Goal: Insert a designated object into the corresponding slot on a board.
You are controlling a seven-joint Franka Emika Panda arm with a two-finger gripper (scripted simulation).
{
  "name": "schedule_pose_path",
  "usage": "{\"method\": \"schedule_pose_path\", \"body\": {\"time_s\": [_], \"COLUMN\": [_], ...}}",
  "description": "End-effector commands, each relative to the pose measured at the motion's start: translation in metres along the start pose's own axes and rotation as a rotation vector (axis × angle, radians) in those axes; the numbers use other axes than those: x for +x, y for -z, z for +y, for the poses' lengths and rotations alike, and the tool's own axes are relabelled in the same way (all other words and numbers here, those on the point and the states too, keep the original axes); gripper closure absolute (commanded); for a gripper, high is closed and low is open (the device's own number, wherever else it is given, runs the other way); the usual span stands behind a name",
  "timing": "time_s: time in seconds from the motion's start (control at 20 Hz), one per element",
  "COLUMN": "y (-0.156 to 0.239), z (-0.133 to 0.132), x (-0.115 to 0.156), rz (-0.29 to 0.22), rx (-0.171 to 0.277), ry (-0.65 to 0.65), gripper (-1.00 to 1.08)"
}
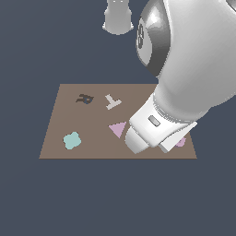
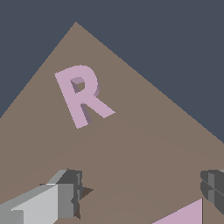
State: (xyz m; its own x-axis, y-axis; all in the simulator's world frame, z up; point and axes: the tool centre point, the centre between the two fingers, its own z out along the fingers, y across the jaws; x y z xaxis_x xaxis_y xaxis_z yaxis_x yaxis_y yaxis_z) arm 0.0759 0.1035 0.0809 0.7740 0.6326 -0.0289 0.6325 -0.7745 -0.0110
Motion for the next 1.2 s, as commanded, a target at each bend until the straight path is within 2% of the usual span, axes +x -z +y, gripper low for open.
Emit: {"method": "schedule_pose_path", "body": {"time_s": [0.0,0.3,0.55,1.15], "y": [-0.007,-0.020,-0.027,-0.039], "z": [-0.008,-0.027,-0.039,-0.045], "x": [0.017,0.045,0.058,0.064], "rz": [0.007,0.018,0.024,0.026], "rx": [-0.004,-0.011,-0.015,-0.016], "ry": [0.090,0.256,0.342,0.377], "gripper": [-0.92,-0.92,-0.92,-0.92]}}
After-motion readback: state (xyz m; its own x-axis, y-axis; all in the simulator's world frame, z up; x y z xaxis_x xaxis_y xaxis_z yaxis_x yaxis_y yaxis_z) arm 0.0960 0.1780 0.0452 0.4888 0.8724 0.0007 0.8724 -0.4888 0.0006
